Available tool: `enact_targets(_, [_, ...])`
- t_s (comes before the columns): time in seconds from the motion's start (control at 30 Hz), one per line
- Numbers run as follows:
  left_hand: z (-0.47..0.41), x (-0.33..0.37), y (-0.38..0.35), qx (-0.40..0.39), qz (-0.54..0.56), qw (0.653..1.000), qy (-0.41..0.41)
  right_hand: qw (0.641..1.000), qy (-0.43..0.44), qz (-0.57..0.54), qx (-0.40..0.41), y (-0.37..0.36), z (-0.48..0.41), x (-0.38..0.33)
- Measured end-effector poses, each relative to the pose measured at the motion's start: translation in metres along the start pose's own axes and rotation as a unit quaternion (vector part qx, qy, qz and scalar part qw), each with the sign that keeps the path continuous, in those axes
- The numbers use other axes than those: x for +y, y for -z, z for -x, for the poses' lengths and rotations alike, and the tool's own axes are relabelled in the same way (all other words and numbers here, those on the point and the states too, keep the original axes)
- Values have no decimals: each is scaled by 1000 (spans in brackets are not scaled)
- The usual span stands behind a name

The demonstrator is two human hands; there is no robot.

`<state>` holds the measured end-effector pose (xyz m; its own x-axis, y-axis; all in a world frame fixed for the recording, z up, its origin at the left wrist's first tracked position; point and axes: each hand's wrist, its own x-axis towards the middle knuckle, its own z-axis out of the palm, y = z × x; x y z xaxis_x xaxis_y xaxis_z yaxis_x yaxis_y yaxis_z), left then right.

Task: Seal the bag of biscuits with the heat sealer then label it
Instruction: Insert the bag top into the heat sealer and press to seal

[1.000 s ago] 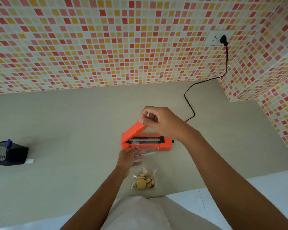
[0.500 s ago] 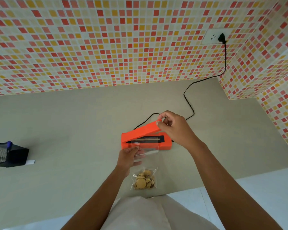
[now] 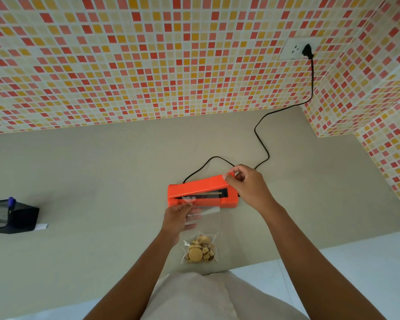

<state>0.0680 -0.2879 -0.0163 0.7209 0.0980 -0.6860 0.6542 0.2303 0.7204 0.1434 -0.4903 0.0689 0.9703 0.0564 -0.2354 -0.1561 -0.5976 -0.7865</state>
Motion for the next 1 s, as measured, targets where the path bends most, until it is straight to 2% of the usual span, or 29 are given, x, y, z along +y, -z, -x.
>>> enact_targets(0.2, [-1, -1, 0, -1, 3, 1000, 7, 999, -40, -4, 5, -2, -2, 19])
enact_targets(1.0, [-3, -1, 0, -2, 3, 1000, 16, 995, -95, -1, -7, -14, -11, 59])
